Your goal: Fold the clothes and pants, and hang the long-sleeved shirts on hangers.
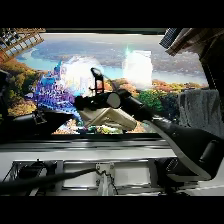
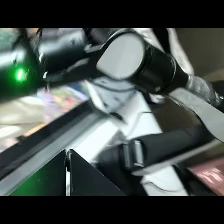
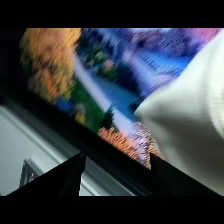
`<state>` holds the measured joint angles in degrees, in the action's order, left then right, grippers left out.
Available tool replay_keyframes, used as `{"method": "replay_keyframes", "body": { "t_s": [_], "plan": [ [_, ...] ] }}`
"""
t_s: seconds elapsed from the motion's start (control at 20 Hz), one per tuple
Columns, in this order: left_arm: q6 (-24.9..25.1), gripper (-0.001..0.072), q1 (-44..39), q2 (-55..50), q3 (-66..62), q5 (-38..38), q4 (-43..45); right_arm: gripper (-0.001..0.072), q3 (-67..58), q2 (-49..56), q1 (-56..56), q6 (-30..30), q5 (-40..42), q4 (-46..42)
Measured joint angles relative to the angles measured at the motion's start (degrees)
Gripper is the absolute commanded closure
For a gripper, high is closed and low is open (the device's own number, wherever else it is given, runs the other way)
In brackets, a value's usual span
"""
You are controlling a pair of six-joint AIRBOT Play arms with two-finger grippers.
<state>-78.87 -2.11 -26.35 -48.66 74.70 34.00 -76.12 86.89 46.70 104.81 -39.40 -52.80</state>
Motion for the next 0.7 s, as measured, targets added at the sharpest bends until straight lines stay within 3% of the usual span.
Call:
{"method": "replay_keyframes", "body": {
  "t_s": [0.2, 0.45, 0.5, 0.6, 0.7],
  "plan": [
    [-2.3, 0.0684, 0.0, 0.8, 0.1, -0.9, 7.2, 0.0246, 0.0, -1.4, -0.3, -3.4, -1.3, -0.5],
    [-3.1, 0.0674, 0.0, -2.8, 0.2, -6.2, 12.9, 0.0246, 0.1, -12.1, -9.3, -0.2, -11.1, -18.7],
    [-3.3, 0.065, 0.0, -4.1, 0.3, -7.6, 13.4, 0.0246, 0.4, -14.3, -12.3, 0.3, -14.2, -22.4],
    [-2.8, 0.0416, 0.0, -7.3, 0.3, -10.4, 14.2, 0.0245, 1.9, -17.7, -20.1, 0.0, -19.8, -27.1],
    [-2.4, 0.0405, 0.0, -11.2, 0.3, -12.4, 14.7, 0.0212, 5.5, -19.6, -29.1, -2.8, -23.5, -27.2]
  ]
}}
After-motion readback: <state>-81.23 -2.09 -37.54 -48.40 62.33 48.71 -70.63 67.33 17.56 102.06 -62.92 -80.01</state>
